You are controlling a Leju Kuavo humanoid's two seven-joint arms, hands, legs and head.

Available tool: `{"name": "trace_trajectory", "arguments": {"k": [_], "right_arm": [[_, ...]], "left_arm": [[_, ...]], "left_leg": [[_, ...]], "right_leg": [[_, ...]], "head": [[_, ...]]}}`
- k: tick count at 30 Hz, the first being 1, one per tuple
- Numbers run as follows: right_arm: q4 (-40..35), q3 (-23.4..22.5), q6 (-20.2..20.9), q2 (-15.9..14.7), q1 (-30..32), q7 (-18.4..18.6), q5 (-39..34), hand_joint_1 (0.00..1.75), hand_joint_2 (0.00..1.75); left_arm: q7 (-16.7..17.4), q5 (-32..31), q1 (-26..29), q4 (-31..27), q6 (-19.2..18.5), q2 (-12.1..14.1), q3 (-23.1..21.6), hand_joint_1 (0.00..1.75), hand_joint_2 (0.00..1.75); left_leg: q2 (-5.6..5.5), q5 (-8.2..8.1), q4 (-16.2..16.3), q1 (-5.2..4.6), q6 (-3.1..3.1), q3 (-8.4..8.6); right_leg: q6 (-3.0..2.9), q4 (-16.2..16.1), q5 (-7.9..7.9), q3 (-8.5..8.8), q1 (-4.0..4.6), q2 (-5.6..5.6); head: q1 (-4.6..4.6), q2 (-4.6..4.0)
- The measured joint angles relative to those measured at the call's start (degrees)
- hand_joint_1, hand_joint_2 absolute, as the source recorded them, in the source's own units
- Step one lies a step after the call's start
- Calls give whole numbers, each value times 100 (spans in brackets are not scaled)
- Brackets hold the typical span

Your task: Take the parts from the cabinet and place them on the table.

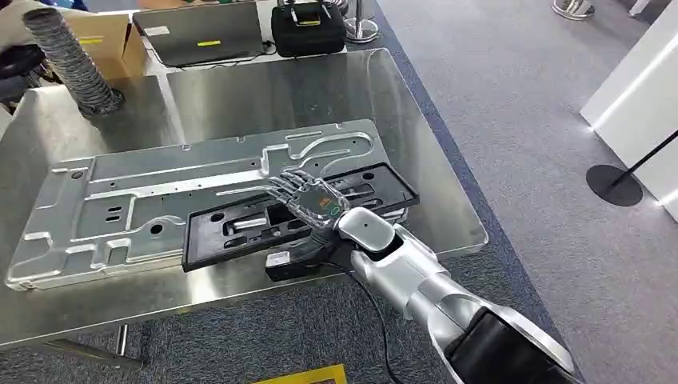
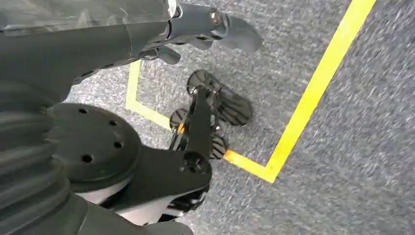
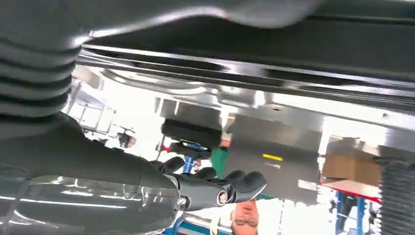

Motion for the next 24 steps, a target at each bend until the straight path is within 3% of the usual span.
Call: {"name": "trace_trajectory", "arguments": {"k": [1, 2, 3, 4, 6, 7, 8, 9, 11, 12, 13, 16, 18, 19, 20, 22, 23, 24], "right_arm": [[0, 0, 0, 0, -3, 9, 4, 0, 0], [-9, 0, 0, 8, -9, 9, 4, 0, 0], [-13, 0, 0, 13, -16, 11, 4, 0, 0], [-15, 0, 0, 26, -35, 13, 4, 0, 0], [-13, 0, 0, 35, -24, 13, 4, 0, 0], [-13, 0, 0, 35, -14, 13, 4, 0, 0], [-13, 0, 0, 35, -10, 13, 4, 0, 0], [-13, 0, 2, 35, -10, 11, 4, 0, 0], [-15, 0, 7, 42, -22, 4, 9, 0, 0], [-15, 0, 7, 44, -31, 2, 9, 0, 0], [-15, 0, 9, 44, -48, 0, 9, 0, 0], [-15, -2, 9, 46, -60, 0, 7, 0, 0], [-17, -17, 0, 46, -90, 0, 2, 0, 0], [-17, -30, -4, 46, -111, 0, -4, 0, 0], [-24, -44, -13, 46, -149, 4, -11, 0, 0], [-31, -55, -11, 42, -166, 13, -13, 0, 0], [-33, -68, -9, 37, -172, 20, -11, 0, 0], [-39, -81, -7, 35, -188, 26, -11, 0, 0]], "left_arm": [[2, 0, -3, 0, 0, 0, 0, 0, 175], [4, 0, -5, 0, 2, 4, 0, 0, 175], [4, 0, -4, 0, 2, 11, 0, 0, 175], [9, -2, -7, 0, 2, 9, 0, 0, 175], [26, -2, -2, 0, 2, 13, 0, 0, 175], [35, 0, 6, 0, 2, 13, 0, 0, 175], [39, 0, 15, 0, 4, 13, 0, 0, 175], [39, 2, 18, 0, 4, 24, 0, 0, 175], [41, 15, 13, 0, 7, 41, 0, 0, 175], [39, 24, 12, 0, 5, 44, 0, 0, 175], [37, 42, 9, 0, 4, 44, 0, 0, 175], [4, 68, 32, 0, -18, 52, 2, 0, 175], [-24, 103, 35, 0, -31, 52, 4, 0, 175], [-35, 105, 29, 0, -33, 52, 4, 0, 175], [-37, 107, 27, 0, -33, 52, 7, 0, 175], [-37, 116, 43, 0, -37, 52, 9, 0, 175], [-39, 118, 47, 0, -37, 52, 13, 0, 175], [-46, 118, 51, 0, -37, 52, 15, 0, 175]], "left_leg": [[1, 17, -33, 0, -32, 14], [6, -6, -29, -29, -69, 10], [9, -98, 75, -23, -83, -17], [8, -302, 370, -16, -88, -139], [9, -745, 1307, -2, -130, -559], [9, -851, 1671, 1, -151, -732], [10, -818, 1759, 8, -157, -775], [11, -648, 1550, 15, -163, -674], [21, -116, 517, 27, -161, -154], [41, -13, 48, 33, -150, 55], [30, -76, -19, 1, -109, 103], [8, -53, 4, -19, -2, 60], [13, -3, -53, 20, 82, 77], [14, 2, -56, 20, 105, 73], [14, 4, -54, 19, 115, 64], [16, 1, -48, 16, 121, 56], [15, 1, -46, 16, 121, 55], [10, 1, -44, 16, 120, 57]], "right_leg": [[-27, -23, 17, 3, 2, 5], [-70, -136, 81, 55, -81, -5], [-93, -188, 101, 90, -73, -10], [-124, -199, 111, 96, -80, -18], [-135, -196, 105, 93, -68, -20], [-136, -188, 104, 86, -61, -21], [-136, -181, 104, 82, -59, -19], [-135, -170, 96, 83, -60, -17], [-97, -119, 62, 92, -74, -7], [-65, -77, 33, 82, -66, -3], [-37, -26, 17, 42, -24, 3], [34, -51, 44, 30, -34, -1], [113, 50, -53, -1, -66, 2], [137, 217, -179, -79, -66, -1], [179, 780, -493, -338, -87, 0], [211, 1670, -828, -758, -102, 0], [218, 1849, -823, -856, -108, -1], [210, 1709, -678, -801, -113, -1]], "head": [[7, 2], [-2, 0], [0, 0], [-31, 2], [-33, 0], [-33, 0], [-39, 0], [-35, 0], [-35, 0], [-41, 0], [-59, 0], [-41, 0], [-44, 0], [-17, 0], [-17, 0], [-17, 0], [-15, 0], [-15, 0]]}}
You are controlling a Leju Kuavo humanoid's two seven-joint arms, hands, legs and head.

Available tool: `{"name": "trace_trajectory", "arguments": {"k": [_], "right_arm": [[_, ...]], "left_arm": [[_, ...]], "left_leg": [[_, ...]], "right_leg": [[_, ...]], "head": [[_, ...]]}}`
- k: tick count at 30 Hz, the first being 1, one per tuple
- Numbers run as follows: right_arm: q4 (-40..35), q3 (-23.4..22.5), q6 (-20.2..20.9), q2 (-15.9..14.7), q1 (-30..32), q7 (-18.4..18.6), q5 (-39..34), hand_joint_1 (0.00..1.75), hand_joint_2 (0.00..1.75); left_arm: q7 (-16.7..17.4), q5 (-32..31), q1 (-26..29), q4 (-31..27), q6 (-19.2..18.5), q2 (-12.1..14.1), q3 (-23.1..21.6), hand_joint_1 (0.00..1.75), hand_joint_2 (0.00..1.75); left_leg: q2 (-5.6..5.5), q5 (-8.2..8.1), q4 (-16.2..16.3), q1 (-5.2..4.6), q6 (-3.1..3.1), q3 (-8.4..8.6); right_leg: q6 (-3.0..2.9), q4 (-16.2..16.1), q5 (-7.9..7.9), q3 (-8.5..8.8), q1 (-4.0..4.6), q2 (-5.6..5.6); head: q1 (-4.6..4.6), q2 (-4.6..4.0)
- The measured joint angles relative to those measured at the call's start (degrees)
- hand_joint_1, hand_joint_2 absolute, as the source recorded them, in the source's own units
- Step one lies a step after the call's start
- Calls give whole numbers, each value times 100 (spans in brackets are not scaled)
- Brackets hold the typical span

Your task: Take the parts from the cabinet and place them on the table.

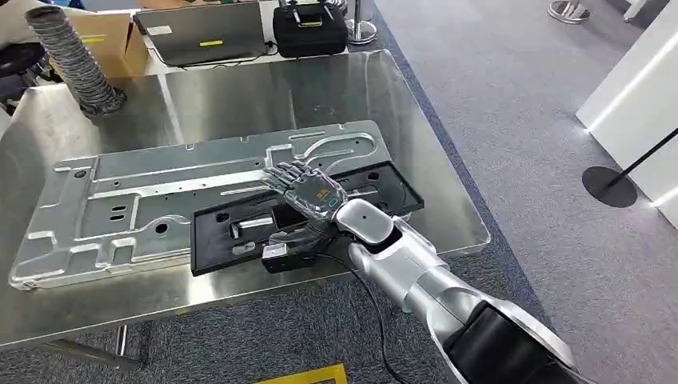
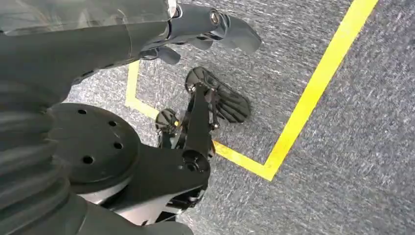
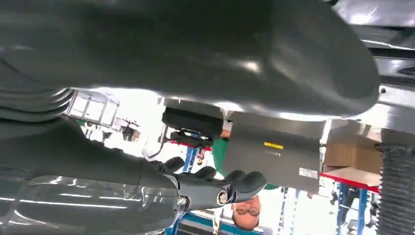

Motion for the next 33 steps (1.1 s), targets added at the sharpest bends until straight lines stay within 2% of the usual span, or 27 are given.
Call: {"name": "trace_trajectory", "arguments": {"k": [2, 3, 4, 7, 8, 9, 10, 12, 13, 14, 15, 16, 18, 19, 20, 23, 24, 25, 26, 28, 29, 30, 31, 33], "right_arm": [[-50, -17, 11, -2, -91, 15, 2, 0, 0], [-79, -35, 15, -2, -164, 17, 2, 0, 0], [-103, -57, 15, -2, -215, 22, 2, 0, 0], [-166, -83, 15, -7, -303, 22, 2, 0, 0], [-197, -98, 15, -7, -339, 22, 2, 0, 0], [-244, -107, 17, -4, -384, 22, 0, 0, 0], [-269, -111, 20, -4, -457, 22, -2, 0, 0], [-358, -122, 63, -7, -553, 24, -11, 0, 0], [-391, -140, 79, -9, -567, 24, -22, 0, 0], [-439, -157, 98, -13, -576, 24, -35, 0, 0], [-483, -166, 111, -15, -595, 24, -39, 0, 0], [-527, -173, 133, -20, -624, 24, -46, 0, 0], [-656, -205, 184, -26, -711, 24, -79, 0, 0], [-691, -210, 199, -35, -763, 24, -88, 0, 0], [-737, -219, 216, -48, -802, 28, -98, 0, 0], [-859, -234, 212, -81, -813, 37, -107, 0, 0], [-898, -236, 210, -90, -821, 37, -111, 0, 0], [-933, -240, 208, -107, -834, 35, -120, 0, 0], [-970, -240, 208, -118, -851, 35, -129, 0, 0], [-999, -240, 208, -138, -838, 35, -136, 0, 0], [-1010, -238, 210, -151, -815, 35, -136, 0, 0], [-1023, -236, 210, -159, -797, 35, -136, 0, 0], [-1045, -234, 212, -166, -794, 35, -136, 0, 0], [-1117, -234, 212, -168, -810, 42, -138, 0, 0]], "left_arm": [[-7, 7, 2, 0, 0, 0, 2, 0, 175], [-9, 13, 2, 0, 0, -2, 4, 0, 175], [-15, 26, 5, 0, 0, -7, 4, 0, 175], [-46, 74, 26, 0, 9, -7, 22, 0, 175], [-63, 92, 29, 0, 7, -7, 37, 0, 0], [-83, 103, 38, 0, 4, -2, 46, 0, 0], [-107, 109, 47, 0, -2, -2, 52, 0, 0], [-125, 120, 57, 0, -19, -2, 72, 0, 0], [-122, 131, 69, 0, -31, -2, 88, 0, 0], [-109, 147, 84, 0, -48, -2, 105, 0, 0], [-107, 168, 96, 0, -52, -2, 114, 0, 0], [-107, 173, 98, 0, -61, -2, 122, 0, 0], [-107, 184, 90, 0, -66, -2, 140, 0, 0], [-103, 184, 87, 0, -68, -4, 144, 0, 0], [-90, 186, 74, 0, -77, -4, 146, 0, 0], [-33, 201, 74, 0, -66, -4, 153, 0, 0], [-9, 208, 75, 0, -66, -18, 155, 0, 0], [29, 225, 63, 0, -66, -20, 157, 0, 0], [102, 234, 49, 0, -53, -20, 164, 0, 0], [214, 218, 48, 0, 55, -28, 177, 0, 0], [271, 192, 51, 0, 150, -31, 177, 0, 0], [301, 184, 58, 0, 201, -31, 179, 0, 0], [308, 181, 59, 0, 238, -31, 179, 0, 0], [315, 164, 51, 0, 286, -42, 179, 0, 0]], "left_leg": [[-8, -4, 6, -2, -6, 5], [-8, -8, 3, -5, -14, 13], [-8, -9, 6, -25, -42, 2], [-4, 4, -29, -16, -146, 7], [-5, 6, -47, -30, -184, 20], [3, -48, 11, -14, -203, -1], [4, -209, 215, -35, -210, -85], [2, -664, 1102, -18, -232, -482], [2, -840, 1568, -17, -249, -703], [3, -870, 1824, -14, -258, -829], [4, -755, 1758, -11, -262, -807], [5, -527, 1416, -7, -261, -648], [21, -5, 351, 6, -248, -139], [32, -68, 105, -1, -232, -4], [10, -46, 51, -22, -181, -13], [-5, -28, 56, -41, -101, -35], [1, 3, 13, -1, -50, -21], [4, 11, 1, 1, -29, -19], [5, 18, -1, 1, 0, -25], [6, 22, 4, -4, 8, -35], [6, 25, 8, -4, 11, -37], [4, 26, 10, -4, 12, -37], [-1, 26, 13, -8, 12, -37], [-11, 26, 12, -26, 11, -29]], "right_leg": [[-54, -907, 488, 433, 7, 1], [-108, -1538, 746, 743, 21, 2], [-136, -1742, 682, 842, 43, 4], [-196, -1752, 711, 809, 87, 5], [-235, -1800, 738, 819, 69, 6], [-271, -1870, 780, 859, 10, -14], [-312, -1897, 790, 872, 13, -10], [-330, -1896, 788, 871, 26, -14], [-335, -1892, 785, 869, 37, -14], [-340, -1882, 781, 869, 42, -13], [-343, -1871, 774, 871, 41, -10], [-331, -1851, 759, 872, 39, -3], [-290, -1786, 709, 877, 29, 9], [-256, -1753, 684, 854, 53, 12], [-231, -1718, 680, 821, 76, 22], [-153, -1748, 709, 823, 63, 7], [-123, -1732, 679, 808, 62, 11], [-88, -1598, 559, 760, 47, 9], [-53, -1237, 342, 598, 36, 7], [-9, -266, -77, 139, 15, 5], [-2, 88, -169, -34, 14, 5], [-3, 127, -106, -66, 13, 5], [-24, -112, 74, 41, 14, 6], [-118, -1209, 618, 576, 36, 8]], "head": [[-2, 0], [-2, 0], [-9, 0], [-7, 0], [-2, 0], [-13, 0], [-4, 0], [-28, 0], [-22, 0], [-28, 0], [-24, 0], [-28, 0], [-26, 0], [-24, 0], [-31, 2], [-26, 0], [-33, 2], [-11, 0], [13, 2], [9, 0], [9, 0], [11, 0], [11, 0], [9, 0]]}}
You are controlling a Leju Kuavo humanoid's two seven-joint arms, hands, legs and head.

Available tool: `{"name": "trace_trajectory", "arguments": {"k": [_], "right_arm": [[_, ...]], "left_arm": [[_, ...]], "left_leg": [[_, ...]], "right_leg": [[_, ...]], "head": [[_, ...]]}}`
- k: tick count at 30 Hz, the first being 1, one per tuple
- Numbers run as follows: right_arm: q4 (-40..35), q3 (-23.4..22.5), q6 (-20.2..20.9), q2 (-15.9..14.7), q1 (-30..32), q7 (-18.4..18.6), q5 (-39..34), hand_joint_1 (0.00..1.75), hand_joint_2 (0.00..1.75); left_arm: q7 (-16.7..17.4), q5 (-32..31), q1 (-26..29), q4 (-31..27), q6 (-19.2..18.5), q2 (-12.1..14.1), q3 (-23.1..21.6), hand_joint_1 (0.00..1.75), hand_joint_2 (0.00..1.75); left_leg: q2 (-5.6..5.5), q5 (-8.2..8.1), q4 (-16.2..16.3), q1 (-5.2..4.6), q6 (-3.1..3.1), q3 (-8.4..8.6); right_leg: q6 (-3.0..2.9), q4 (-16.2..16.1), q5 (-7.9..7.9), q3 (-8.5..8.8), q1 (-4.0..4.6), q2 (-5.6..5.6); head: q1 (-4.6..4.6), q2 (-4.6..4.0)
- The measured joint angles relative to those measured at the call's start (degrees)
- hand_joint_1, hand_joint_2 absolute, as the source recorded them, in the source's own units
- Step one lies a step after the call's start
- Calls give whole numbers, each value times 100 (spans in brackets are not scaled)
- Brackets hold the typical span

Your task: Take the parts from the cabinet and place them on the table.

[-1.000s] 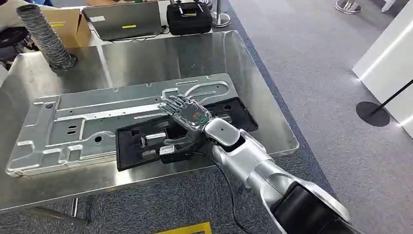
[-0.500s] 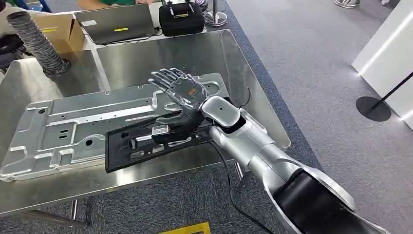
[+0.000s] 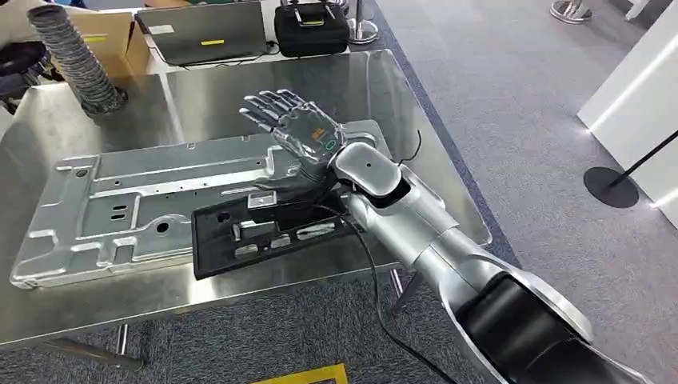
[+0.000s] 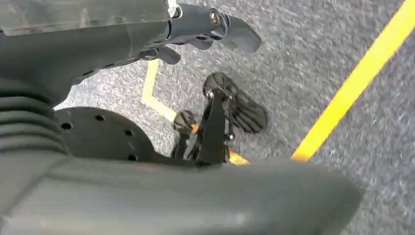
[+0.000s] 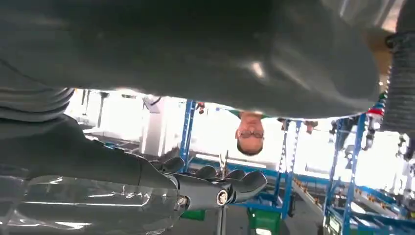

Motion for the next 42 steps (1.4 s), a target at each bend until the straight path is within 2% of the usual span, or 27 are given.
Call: {"name": "trace_trajectory", "arguments": {"k": [1, 2, 5, 7, 10, 11, 12, 13, 16, 17, 18, 21, 22, 23, 25, 26, 27, 28, 29, 31, 32, 35, 36, 37, 38, 41, 42], "right_arm": [[-31, 0, 0, 0, -14, 2, 0, 0, 0], [-65, 0, 0, 0, -22, 9, -4, 0, 0], [-85, 4, 0, -15, -14, 26, -4, 0, 0], [-129, 7, -2, -24, -16, 28, -4, 0, 0], [-144, 9, -4, -28, -1, 28, -2, 0, 0], [-142, 11, -4, -31, 24, 28, -2, 0, 0], [-142, 15, -9, -33, 48, 31, -2, 0, 0], [-142, 20, -9, -35, 59, 33, -2, 0, 0], [-148, 28, -15, -39, 48, 48, -2, 0, 0], [-159, 31, -20, -39, 45, 57, -2, 0, 0], [-164, 33, -24, -44, 44, 63, -2, 0, 0], [-175, 39, -33, -57, 46, 85, -2, 0, 0], [-175, 39, -37, -61, 46, 87, -2, 0, 0], [-175, 42, -42, -70, 41, 90, -2, 0, 0], [-175, 42, -50, -85, 48, 94, -2, 0, 0], [-175, 46, -50, -90, 66, 94, -2, 0, 0], [-175, 52, -50, -101, 83, 94, -2, 0, 0], [-175, 57, -52, -107, 94, 94, -2, 0, 0], [-175, 63, -55, -111, 95, 96, -2, 0, 0], [-179, 72, -63, -111, 70, 96, -2, 0, 0], [-192, 77, -63, -111, 55, 96, -2, 0, 0], [-203, 94, -66, -111, 44, 96, -4, 0, 0], [-207, 96, -66, -111, 40, 96, -6, 0, 0], [-221, 96, -68, -107, 38, 96, -11, 0, 0], [-223, 101, -68, -98, 30, 94, -15, 0, 0], [-223, 114, -70, -79, 42, 87, -22, 0, 0], [-221, 124, -70, -79, 61, 87, -22, 0, 0]], "left_arm": [[0, -7, -6, 0, 13, -7, 0, 0, 0], [2, -20, -14, 0, 35, -39, 0, 0, 0], [28, -57, -17, 2, 68, -55, -2, 0, 0], [28, -63, -23, 2, 70, -59, -2, 0, 0], [28, -66, -29, 2, 74, -57, -2, 0, 0], [28, -70, -25, 2, 74, -57, -2, 0, 0], [31, -79, -20, 2, 72, -57, -2, 0, 0], [35, -83, -20, 2, 70, -57, -2, 0, 0], [37, -96, -38, 0, 68, -48, -2, 0, 0], [44, -101, -57, 2, 68, -50, -2, 0, 0], [46, -100, -66, 2, 70, -52, -2, 0, 0], [55, -109, -63, 2, 109, -50, -2, 0, 0], [55, -111, -70, 0, 127, -52, -2, 0, 0], [57, -114, -78, 0, 138, -52, -2, 0, 0], [61, -114, -82, 0, 151, -55, -2, 0, 0], [61, -114, -80, 0, 151, -55, -2, 0, 0], [61, -114, -77, 0, 151, -53, -2, 0, 0], [63, -114, -74, 0, 153, -52, -2, 0, 0], [63, -114, -74, 0, 153, -55, -2, 0, 0], [66, -114, -82, 0, 153, -55, -2, 0, 0], [68, -114, -77, 2, 151, -81, -2, 0, 0], [66, -98, -71, 2, 151, -83, -2, 0, 0], [63, -98, -74, 2, 151, -87, -2, 0, 0], [59, -98, -74, 2, 151, -85, -2, 0, 0], [55, -96, -72, 2, 151, -83, -2, 0, 0], [44, -81, -61, 2, 151, -79, -2, 0, 0], [42, -81, -52, 2, 153, -74, -2, 0, 0]], "left_leg": [[-1, 2, -6, 7, -3, -3], [-1, 3, 13, -32, -46, -23], [7, 46, -48, 7, -143, -17], [12, -64, 43, -9, -188, -55], [12, -744, 1207, -7, -233, -515], [13, -901, 1624, -5, -252, -682], [14, -906, 1781, -1, -262, -730], [14, -767, 1615, 7, -270, -631], [32, -129, 137, 41, -272, 155], [26, -259, 33, 20, -250, 199], [11, -197, 33, 14, -185, 174], [5, -135, 17, 9, -77, 127], [21, -101, -8, 30, -30, 127], [22, -75, -17, 30, 9, 105], [24, -40, -11, 22, 31, 46], [24, -23, -9, 18, 35, 17], [24, -6, -3, 16, 30, -9], [22, 4, 1, 16, 27, -26], [16, 13, 6, 13, 18, -35], [7, 30, 4, -3, -3, -31], [9, 44, 0, 7, -24, -48], [16, 99, -27, 18, -124, -73], [15, 127, -61, 12, -165, -65], [18, 84, -25, 6, -186, -92], [18, -57, 99, -12, -208, -137], [17, -763, 1367, 10, -261, -633], [17, -846, 1661, 17, -279, -734]], "right_leg": [[-67, -435, 141, 210, 37, 5], [-88, -555, 92, 254, 61, -5], [-127, -566, 131, 229, 90, -5], [-184, -728, 231, 287, 15, -31], [-224, -741, 257, 257, 13, -42], [-227, -734, 263, 243, 19, -48], [-218, -720, 269, 229, 20, -47], [-216, -700, 270, 220, 18, -46], [-164, -582, 238, 178, 7, -37], [-126, -546, 234, 137, 43, -35], [-98, -524, 250, 98, 51, -19], [-7, -536, 302, 76, 40, -23], [18, -481, 234, 53, 17, -15], [55, -275, 25, -34, 16, -14], [118, 654, -493, -408, -12, -13], [132, 1100, -671, -588, -20, -13], [134, 1310, -714, -658, -23, -14], [124, 1210, -629, -583, -24, -13], [98, 852, -436, -357, -22, -13], [-11, -280, 11, 285, 11, -9], [-80, -558, -60, 423, 43, -7], [-110, -579, 12, 376, 88, -10], [-148, -614, 48, 374, 88, -10], [-167, -739, 135, 415, -6, -40], [-202, -794, 173, 422, 8, -45], [-237, -775, 218, 340, 28, -65], [-233, -755, 227, 308, 33, -68]], "head": [[4, 0], [-19, 0], [4, 0], [-4, 0], [-28, 0], [-26, 0], [-28, 0], [-28, 0], [-28, 0], [-33, 0], [-24, 0], [-33, 0], [-35, 0], [-2, 0], [-4, 0], [-2, 0], [-2, 0], [-2, 0], [-2, 0], [-2, 0], [-13, 0], [-4, 2], [-2, 0], [-11, 0], [-7, 0], [-22, 0], [-24, 0]]}}
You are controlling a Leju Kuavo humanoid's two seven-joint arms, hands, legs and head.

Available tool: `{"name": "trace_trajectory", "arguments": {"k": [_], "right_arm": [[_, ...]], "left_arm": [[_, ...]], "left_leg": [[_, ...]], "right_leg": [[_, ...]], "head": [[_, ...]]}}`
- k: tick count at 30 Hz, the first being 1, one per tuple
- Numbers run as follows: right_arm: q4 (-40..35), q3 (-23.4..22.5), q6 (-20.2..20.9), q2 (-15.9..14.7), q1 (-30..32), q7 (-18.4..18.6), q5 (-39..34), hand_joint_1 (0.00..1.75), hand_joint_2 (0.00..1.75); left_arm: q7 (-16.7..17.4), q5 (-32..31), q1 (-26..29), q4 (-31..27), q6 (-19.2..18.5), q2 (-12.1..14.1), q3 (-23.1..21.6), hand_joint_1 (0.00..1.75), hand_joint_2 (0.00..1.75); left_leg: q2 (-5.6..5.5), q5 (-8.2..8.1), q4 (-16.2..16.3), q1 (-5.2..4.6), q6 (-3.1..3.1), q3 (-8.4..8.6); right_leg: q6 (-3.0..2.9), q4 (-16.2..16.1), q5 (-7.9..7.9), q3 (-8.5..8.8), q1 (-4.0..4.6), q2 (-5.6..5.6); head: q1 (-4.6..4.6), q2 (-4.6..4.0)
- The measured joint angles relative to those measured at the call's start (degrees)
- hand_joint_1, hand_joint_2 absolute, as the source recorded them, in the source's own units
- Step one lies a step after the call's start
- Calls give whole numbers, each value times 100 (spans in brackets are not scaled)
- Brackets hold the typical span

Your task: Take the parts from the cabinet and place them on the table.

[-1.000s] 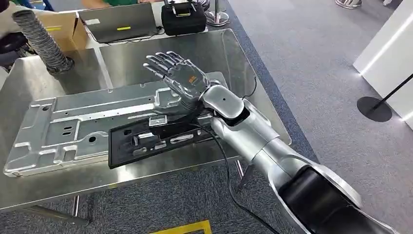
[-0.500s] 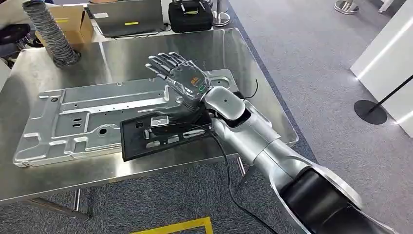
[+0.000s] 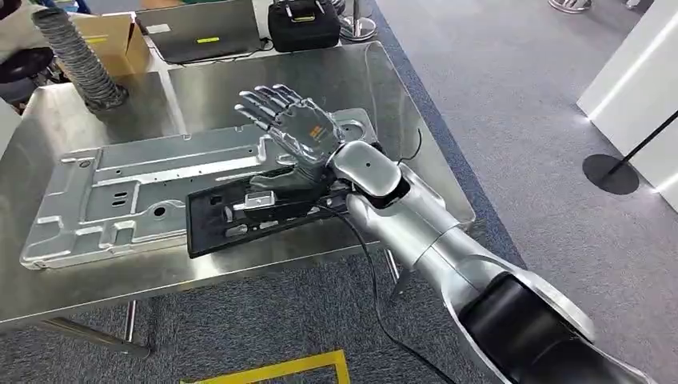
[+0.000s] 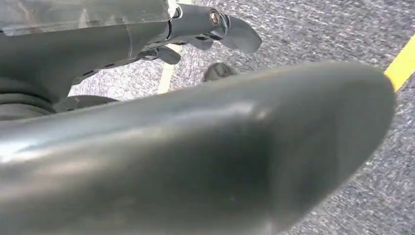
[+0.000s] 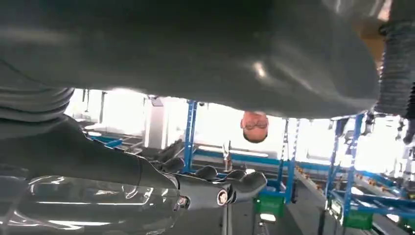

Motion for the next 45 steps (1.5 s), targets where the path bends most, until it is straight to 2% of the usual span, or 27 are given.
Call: {"name": "trace_trajectory", "arguments": {"k": [2, 4, 5, 6, 9, 10, 12, 14, 15, 16, 18, 20, 21, 24, 25, 26, 27, 29, 31, 33, 35, 36, 40, 41, 42, 44, 45], "right_arm": [[0, 20, -2, 0, 11, 0, 0, 0, 0], [-2, 26, -7, 0, 4, 0, -2, 0, 0], [-2, 26, -9, 0, 3, 0, -4, 0, 0], [-2, 26, -11, -2, 2, 0, -13, 0, 0], [-2, 35, -13, -6, 4, 0, -20, 0, 0], [-2, 35, -13, -9, 2, 0, -24, 0, 0], [-2, 35, -15, -11, -4, 7, -26, 0, 0], [-2, 37, -11, -20, 9, 9, -33, 0, 0], [-2, 42, -11, -26, 24, 9, -35, 0, 0], [-2, 52, -9, -35, 41, 9, -37, 0, 0], [-9, 63, -11, -42, 53, 11, -37, 0, 0], [-66, 64, -22, -42, 36, 20, -37, 0, 0], [-100, 64, -28, -39, 36, 28, -37, 0, 0], [-116, 68, -37, -46, 55, 39, -37, 0, 0], [-122, 68, -37, -46, 57, 42, -37, 0, 0], [-140, 72, -37, -44, 53, 39, -35, 0, 0], [-151, 79, -35, -37, 45, 39, -37, 0, 0], [-162, 88, -24, -37, 69, 39, -35, 0, 0], [-162, 105, -22, -37, 115, 42, -35, 0, 0], [-162, 118, -22, -37, 135, 42, -35, 0, 0], [-177, 118, -22, -37, 131, 44, -35, 0, 0], [-195, 118, -24, -37, 131, 46, -35, 0, 0], [-212, 120, -17, -57, 135, 81, -31, 0, 0], [-212, 120, -18, -70, 135, 105, -24, 0, 0], [-212, 120, -11, -85, 133, 118, -15, 0, 0], [-214, 120, -9, -133, 142, 146, -2, 0, 0], [-212, 120, -9, -151, 160, 153, 9, 0, 0]], "left_arm": [[0, 0, 13, 0, 0, 0, 0, 0, 0], [0, -2, 7, 0, 7, 11, 0, 0, 0], [2, -4, -3, 0, 9, 9, 0, 0, 0], [2, -7, -7, 0, 7, 7, -2, 0, 0], [9, -17, 8, 0, 13, 11, 0, 0, 0], [9, -18, 8, 0, 13, 7, 0, 0, 0], [11, -17, -3, 0, 18, 9, 0, 0, 0], [18, -17, -6, 0, 15, 7, 0, 0, 0], [17, -17, -1, 0, 18, 7, 0, 0, 0], [18, -17, 3, 0, 18, 9, 0, 0, 0], [17, -17, 7, 0, 18, 7, 0, 0, 0], [18, -17, 0, 0, 18, 4, 0, 0, 0], [15, -17, -3, 0, 18, -6, 0, 0, 0], [20, -20, -1, 0, 20, -13, 0, 0, 0], [18, -20, 1, 0, 26, -15, 0, 0, 0], [20, -20, 2, 0, 35, -15, 0, 0, 0], [18, -20, 3, 0, 40, -15, 0, 0, 0], [17, -20, 7, 0, 42, -15, 0, 0, 0], [17, -20, 12, 0, 42, -13, 0, 0, 0], [17, -20, 15, 0, 42, -13, 0, 0, 0], [18, -26, 4, 0, 40, -9, 0, 0, 0], [18, -31, -11, 0, 35, -11, 0, 0, 0], [20, -88, 1, 0, 9, -9, -4, 0, 0], [20, -96, -9, 0, -4, -13, -9, 0, 0], [28, -105, -25, 0, -6, -11, -18, 0, 0], [55, -142, -40, 0, -20, -13, -42, 0, 0], [63, -146, -42, 0, -24, -13, -48, 0, 0]], "left_leg": [[3, 221, -274, 13, -18, 200], [12, 652, -1279, 35, -25, 769], [14, 575, -1588, 39, -10, 917], [-5, 625, -1607, 2, 69, 896], [-12, 679, -1570, -14, 170, 834], [2, 734, -1620, 24, 238, 824], [14, 800, -1628, 24, 303, 763], [16, 858, -1626, 14, 317, 676], [16, 890, -1623, 13, 316, 629], [15, 920, -1621, 13, 311, 591], [8, 982, -1620, 11, 291, 521], [4, 1031, -1621, 12, 259, 495], [2, 1057, -1621, -18, 217, 477], [12, 1144, -1669, 18, 108, 475], [7, 1190, -1701, -17, 61, 473], [5, 1074, -1626, 14, 63, 429], [7, 816, -1387, 2, 59, 333], [8, 234, -430, 9, 18, 3], [8, -2, 140, 10, -7, -123], [9, 218, -365, 10, -5, 285], [14, 547, -1467, 18, 10, 1002], [0, 452, -1614, -18, 76, 1062], [-11, 624, -1637, -42, 252, 969], [16, 682, -1666, -7, 299, 951], [16, 726, -1677, -7, 330, 911], [18, 808, -1672, -9, 363, 792], [19, 842, -1671, -9, 363, 744]], "right_leg": [[9, 66, 10, -64, -7, 1], [37, 173, -5, -127, -20, 3], [67, 221, -16, -165, -13, 4], [103, 279, -8, -218, 25, 16], [205, 251, 64, -251, 14, 17], [228, 275, 56, -277, 10, 24], [304, 718, -378, -449, -18, 40], [360, 1633, -871, -796, -50, 40], [372, 1987, -1013, -913, -57, 39], [375, 2073, -1017, -905, -63, 39], [337, 1430, -718, -477, -63, 40], [232, 300, -396, 231, -36, 44], [222, 174, -439, 266, 1, 44], [150, 181, -350, 215, 43, 49], [103, 94, -269, 209, 6, 44], [89, 36, -193, 210, -23, 7], [37, 6, -142, 172, -32, 7], [19, 11, -68, 61, -21, 0], [25, 25, 10, -51, -7, -5], [50, 68, 60, -148, -10, -1], [80, 168, 77, -233, -18, 0], [117, 205, 88, -279, 22, 2], [255, 202, 201, -326, 6, 4], [285, 253, 136, -354, -20, 19], [329, 425, -91, -427, -26, 34], [398, 1334, -699, -755, -56, 38], [415, 1734, -888, -889, -61, 38]], "head": [[0, 0], [0, 0], [0, 0], [-5, 0], [15, 0], [2, 0], [46, 0], [46, 0], [46, 0], [46, 0], [48, 2], [46, 0], [35, 0], [52, 0], [52, 0], [46, 0], [40, 0], [17, 0], [17, 0], [17, 0], [15, 0], [15, 2], [22, 0], [13, 0], [39, 0], [48, 0], [48, 0]]}}
